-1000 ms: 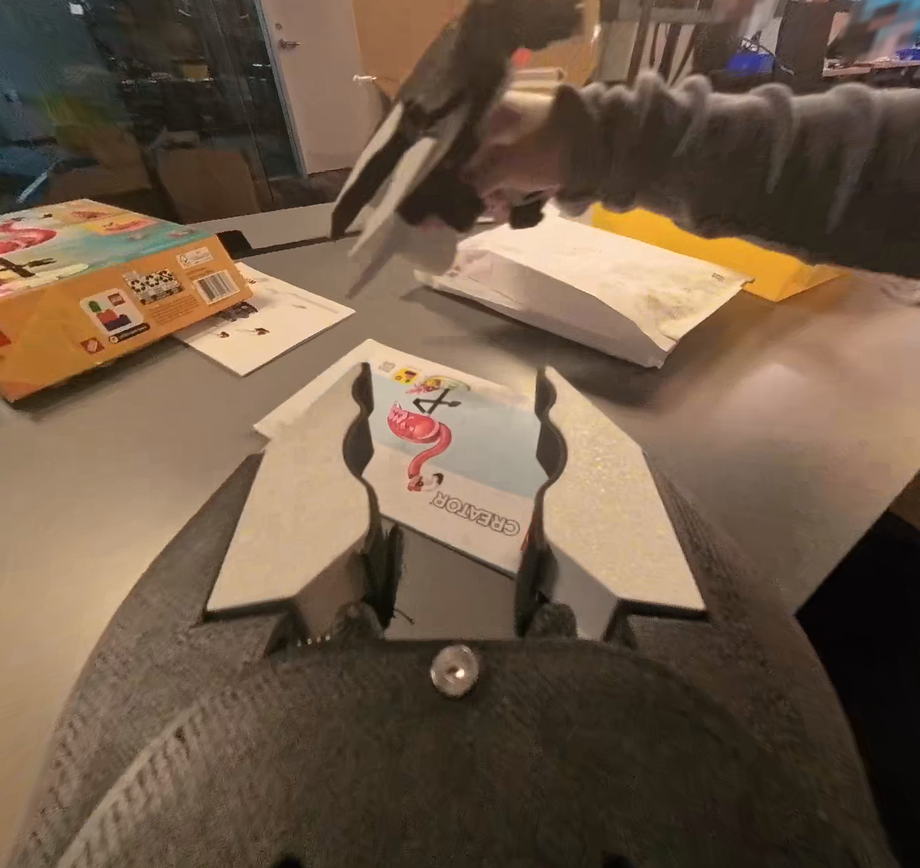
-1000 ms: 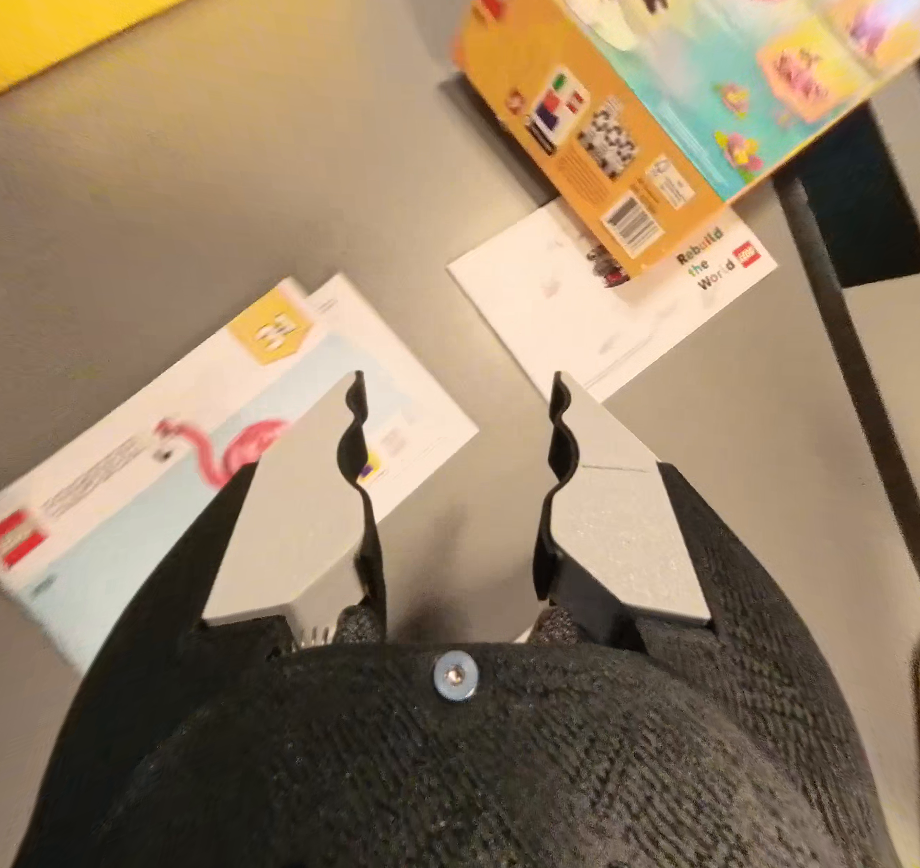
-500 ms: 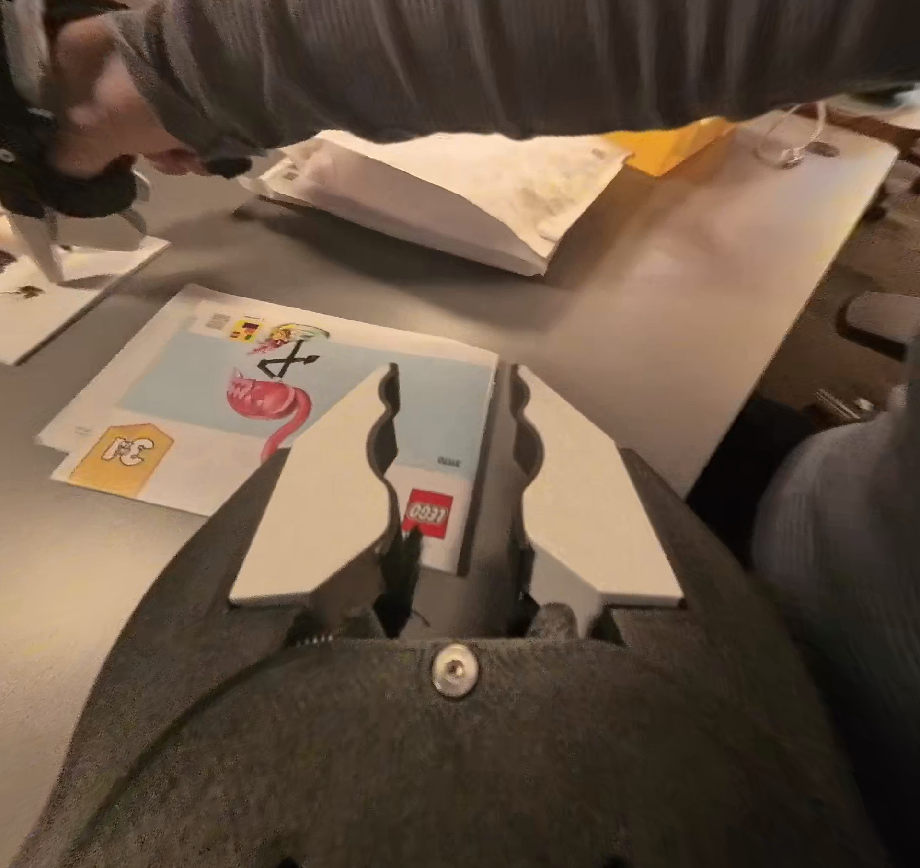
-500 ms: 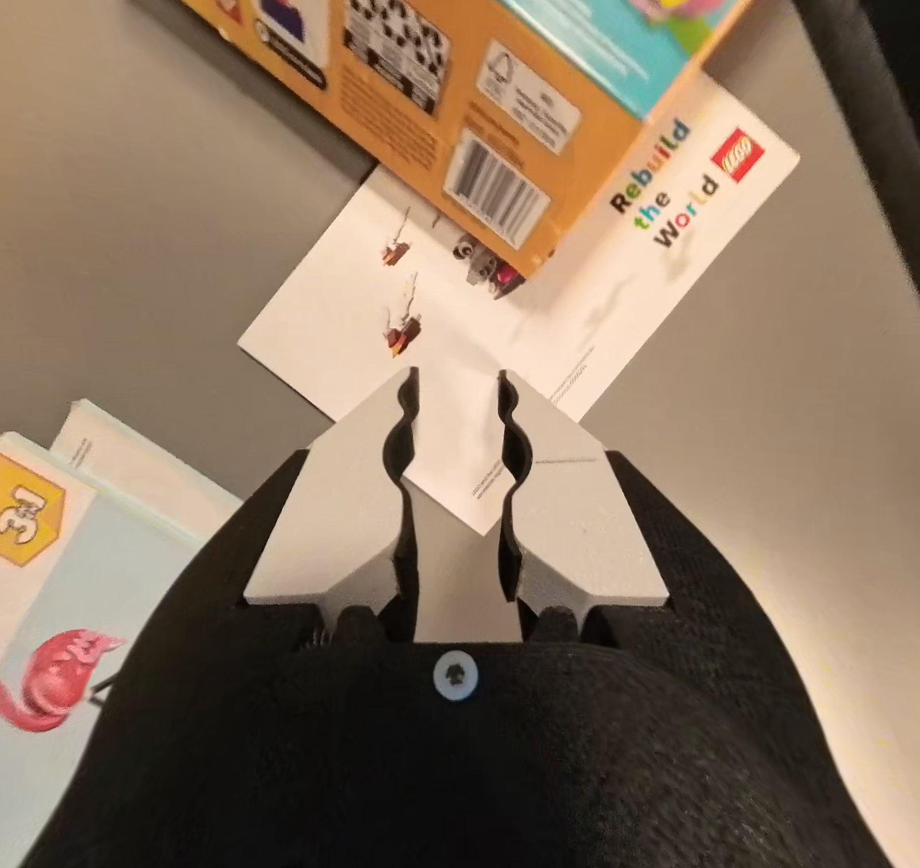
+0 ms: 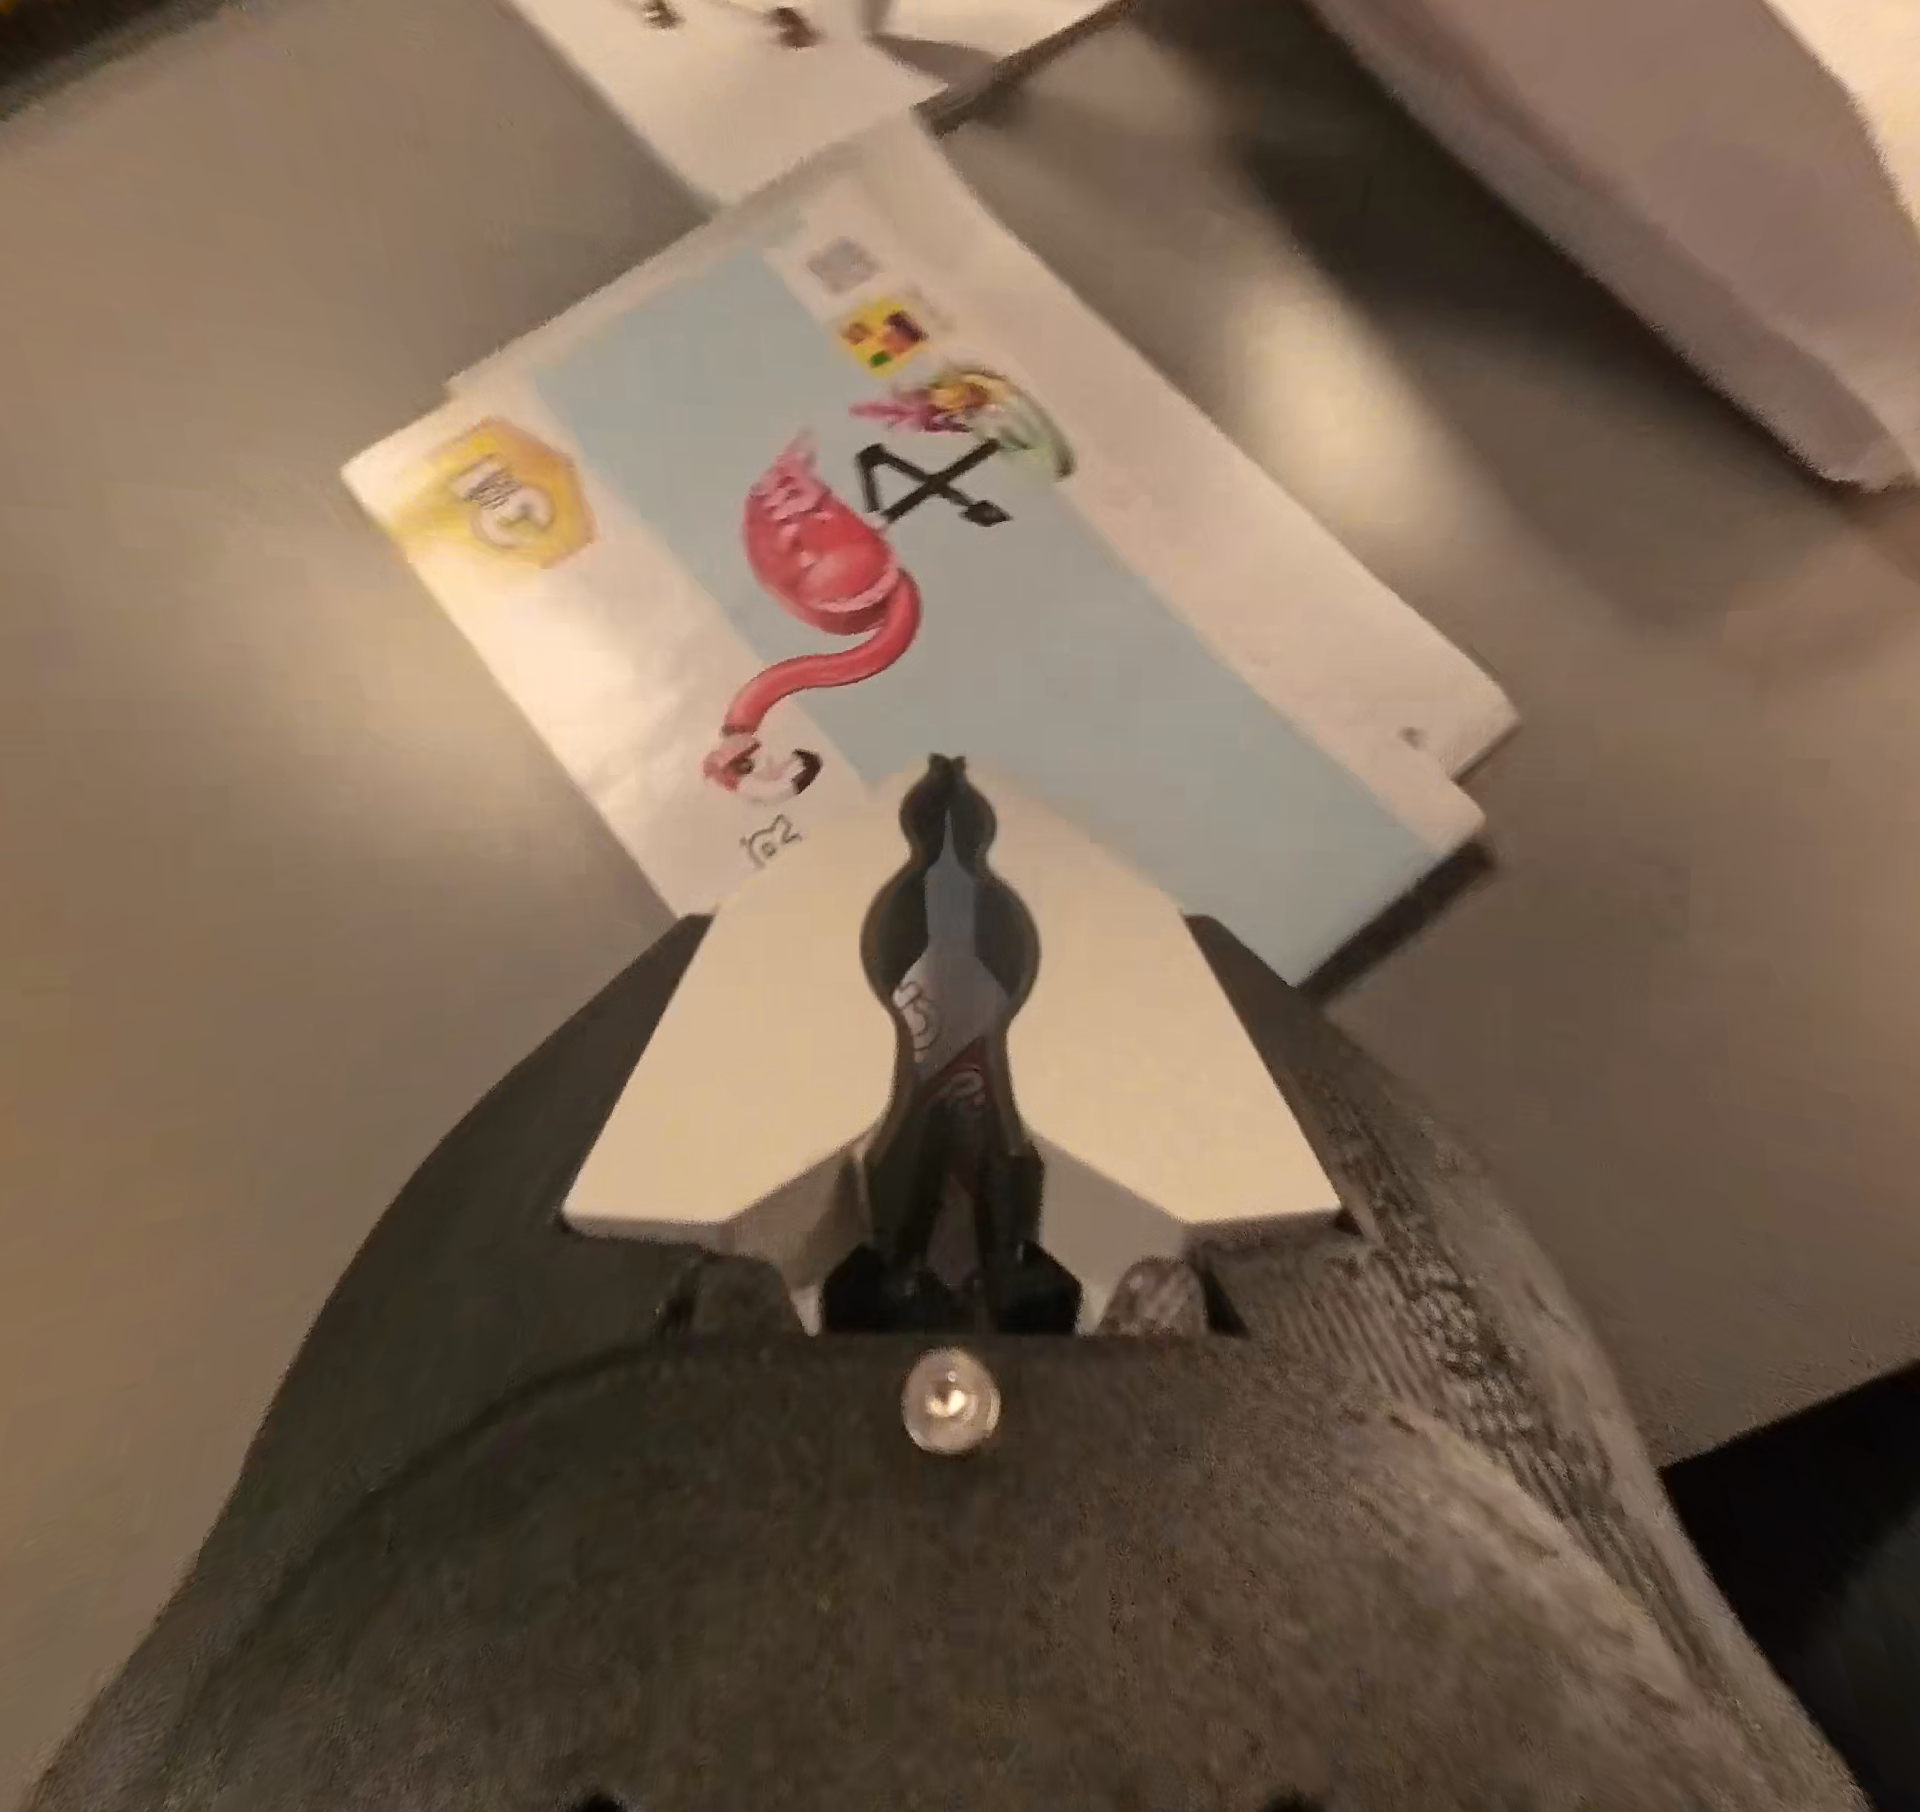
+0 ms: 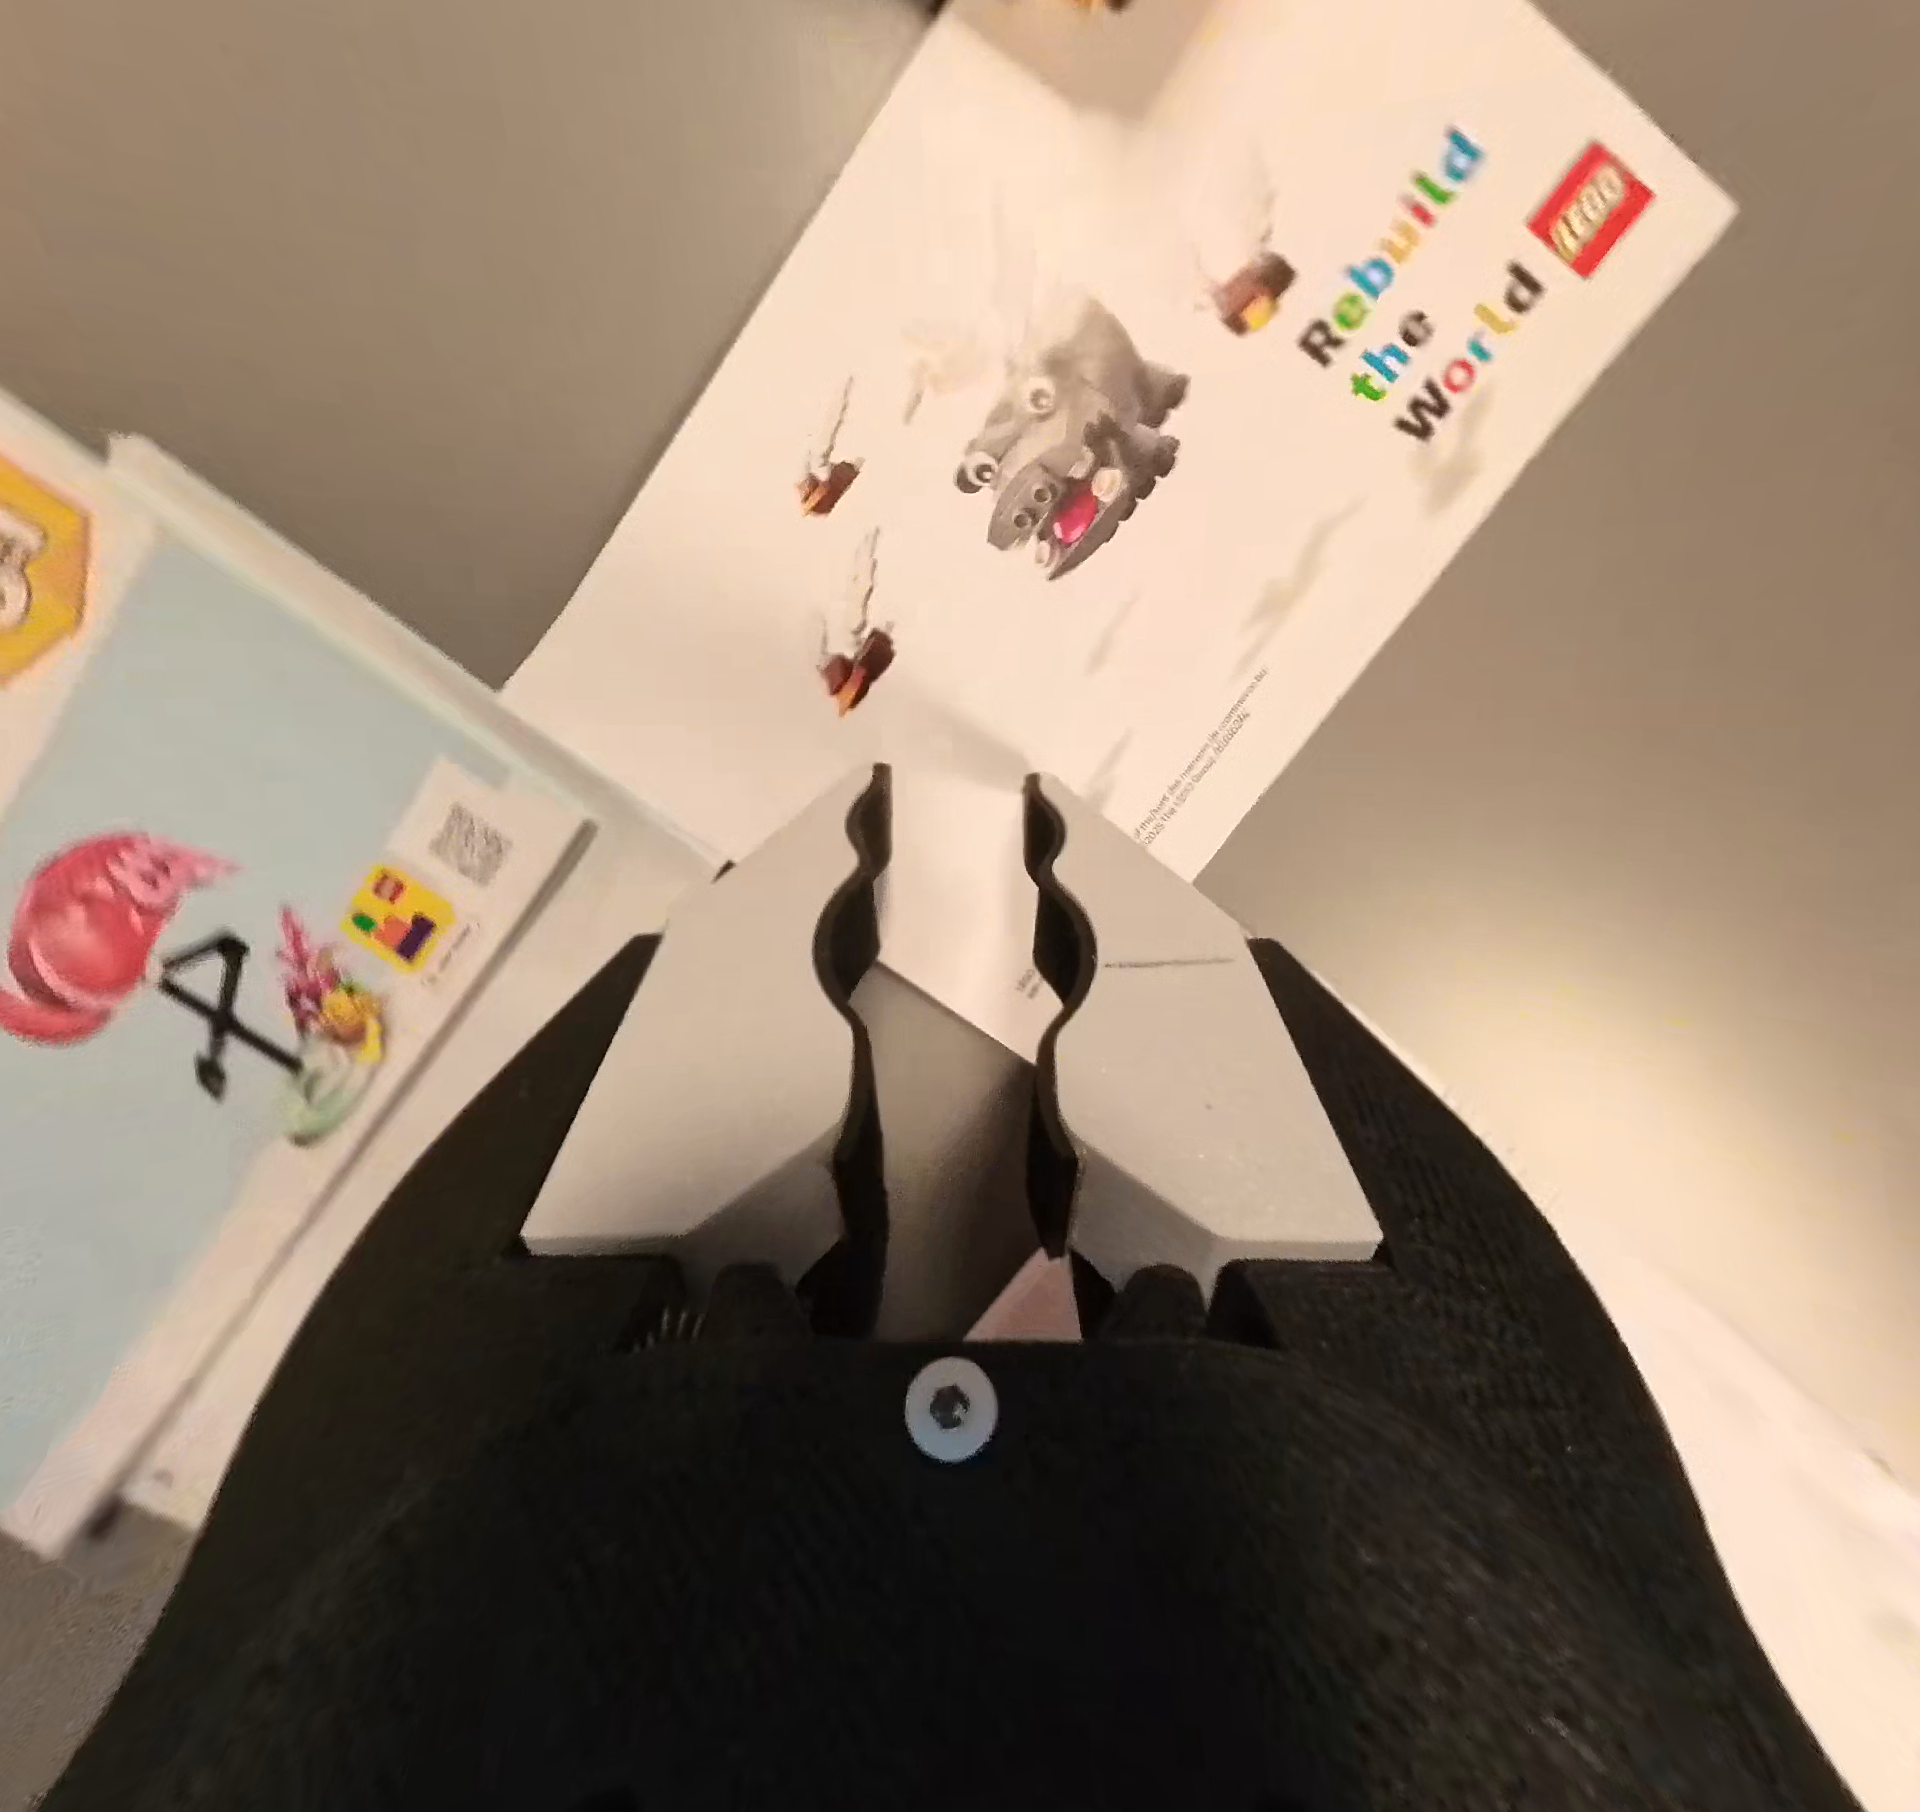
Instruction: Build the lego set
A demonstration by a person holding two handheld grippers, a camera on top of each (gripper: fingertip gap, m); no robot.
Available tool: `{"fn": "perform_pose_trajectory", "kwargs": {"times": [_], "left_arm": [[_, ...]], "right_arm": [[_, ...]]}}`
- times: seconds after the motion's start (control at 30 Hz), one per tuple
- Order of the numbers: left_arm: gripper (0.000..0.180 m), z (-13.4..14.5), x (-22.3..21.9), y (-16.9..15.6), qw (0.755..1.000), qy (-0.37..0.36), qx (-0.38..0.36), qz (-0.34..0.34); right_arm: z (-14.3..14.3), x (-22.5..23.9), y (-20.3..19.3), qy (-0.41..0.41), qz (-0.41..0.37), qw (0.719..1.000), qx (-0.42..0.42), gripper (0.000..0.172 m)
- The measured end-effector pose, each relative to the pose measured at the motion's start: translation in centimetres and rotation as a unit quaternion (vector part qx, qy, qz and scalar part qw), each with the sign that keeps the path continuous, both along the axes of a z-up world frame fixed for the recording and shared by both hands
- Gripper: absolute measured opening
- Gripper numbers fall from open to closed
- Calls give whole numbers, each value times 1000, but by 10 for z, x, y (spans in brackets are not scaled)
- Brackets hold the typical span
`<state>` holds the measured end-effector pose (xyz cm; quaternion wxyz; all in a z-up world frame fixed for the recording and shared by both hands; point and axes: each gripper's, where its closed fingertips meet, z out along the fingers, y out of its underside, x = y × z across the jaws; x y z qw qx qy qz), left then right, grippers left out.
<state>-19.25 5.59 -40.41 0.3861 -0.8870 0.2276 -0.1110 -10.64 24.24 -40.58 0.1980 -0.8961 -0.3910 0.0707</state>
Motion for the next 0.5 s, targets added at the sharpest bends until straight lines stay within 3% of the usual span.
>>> {"fn": "perform_pose_trajectory", "kwargs": {"times": [0.2, 0.37, 0.43, 0.5], "left_arm": [[0, -1, -69, 7, 995, 54, 8, 80], [0, 0, -91, 10, 991, 90, 13, 102], [0, 2, -82, 6, 993, 79, 24, 84], [4, 9, -63, 0, 996, 46, 49, 50]], "right_arm": [[-1, 9, -29, -52, 29, 998, 34, 1], [0, 15, -38, -86, 53, 993, 62, 0], [7, 16, -25, -77, 59, 991, 94, 17], [26, 8, -4, -13, 60, 990, 127, 39]]}}
